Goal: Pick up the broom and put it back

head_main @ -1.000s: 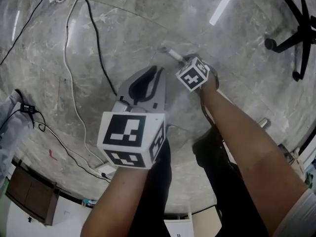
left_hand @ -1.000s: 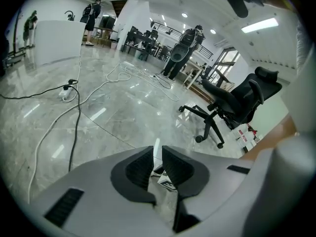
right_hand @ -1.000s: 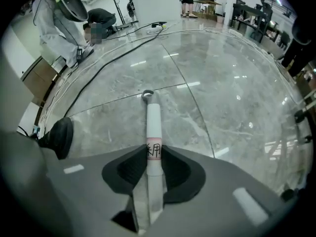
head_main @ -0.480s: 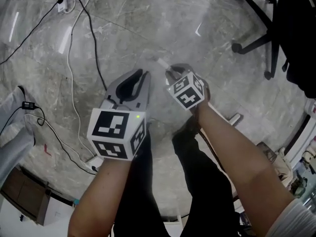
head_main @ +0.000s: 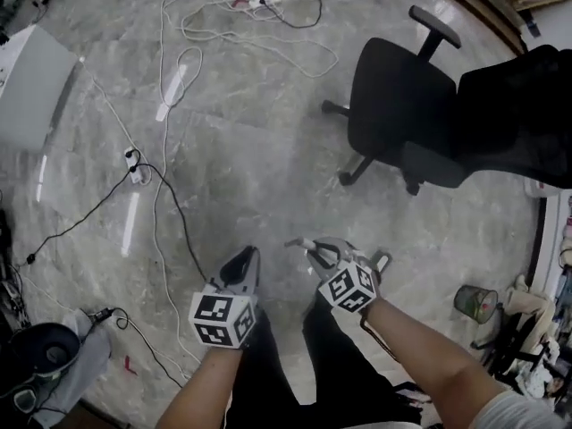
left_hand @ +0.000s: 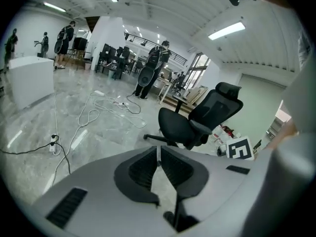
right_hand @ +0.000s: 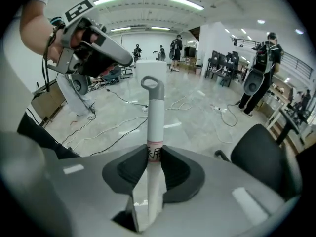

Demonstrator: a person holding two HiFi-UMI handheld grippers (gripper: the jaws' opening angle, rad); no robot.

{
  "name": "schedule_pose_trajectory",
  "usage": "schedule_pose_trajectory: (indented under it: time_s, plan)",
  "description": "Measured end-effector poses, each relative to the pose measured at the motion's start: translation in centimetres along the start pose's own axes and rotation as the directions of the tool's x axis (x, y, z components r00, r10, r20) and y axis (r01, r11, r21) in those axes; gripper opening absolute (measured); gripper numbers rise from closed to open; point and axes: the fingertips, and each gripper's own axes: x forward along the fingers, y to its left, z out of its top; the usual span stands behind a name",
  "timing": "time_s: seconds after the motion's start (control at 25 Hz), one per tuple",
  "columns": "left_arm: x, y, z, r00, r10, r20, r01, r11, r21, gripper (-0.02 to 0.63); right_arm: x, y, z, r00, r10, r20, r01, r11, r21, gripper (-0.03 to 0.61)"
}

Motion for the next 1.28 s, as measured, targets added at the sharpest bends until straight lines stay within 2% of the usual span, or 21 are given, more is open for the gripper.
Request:
schedule_pose_trajectory:
  time_s: [0.2, 0.32, 0.4, 0.52, 0.68, 0.84, 1.0, 1.12, 1.28]
  plan:
    - [-6.1, -10.6, 7.1, 0.998, -0.06, -0.001, 0.06, 0.994, 0.094, 0.032, -15.9, -2.3, 1.7, 0.993, -0.097, 0.073, 0.092, 0.994, 0.066, 0.086]
    - [-8.6, -16.0, 11.9, 0.995, -0.097, 0.015, 0.093, 0.98, 0.178, 0.031, -23.6, -5.4, 2.8, 0.973, -0.194, 0.123, 0.178, 0.975, 0.135, 0.087]
    - [-9.9, -19.2, 14.6, 0.992, -0.121, 0.019, 0.114, 0.967, 0.229, 0.031, -28.0, -7.4, 3.3, 0.953, -0.262, 0.152, 0.229, 0.952, 0.2, 0.087]
    - [-12.5, -23.7, 16.1, 0.988, -0.153, 0.009, 0.144, 0.947, 0.289, 0.031, -34.6, -8.3, 3.7, 0.92, -0.338, 0.201, 0.271, 0.916, 0.296, 0.087]
    - [-15.1, -28.0, 18.5, 0.975, -0.22, 0.032, 0.193, 0.911, 0.364, 0.029, -42.0, -8.6, 6.4, 0.85, -0.438, 0.294, 0.306, 0.863, 0.402, 0.087]
    - [-16.9, -30.9, 22.3, 0.947, -0.316, 0.053, 0.263, 0.86, 0.437, 0.029, -46.9, -8.3, 10.7, 0.777, -0.526, 0.345, 0.344, 0.815, 0.466, 0.087]
    - [-18.2, -31.9, 25.0, 0.915, -0.402, 0.032, 0.336, 0.804, 0.491, 0.029, -49.2, -7.8, 13.3, 0.723, -0.613, 0.319, 0.402, 0.749, 0.528, 0.087]
    - [-18.5, -31.8, 26.3, 0.9, -0.436, 0.014, 0.367, 0.774, 0.515, 0.029, -50.1, -8.0, 13.8, 0.702, -0.656, 0.278, 0.437, 0.704, 0.56, 0.087]
    - [-17.7, -31.7, 26.7, 0.887, -0.461, -0.014, 0.402, 0.758, 0.515, 0.029, -50.1, -8.5, 12.1, 0.689, -0.695, 0.207, 0.469, 0.644, 0.604, 0.087]
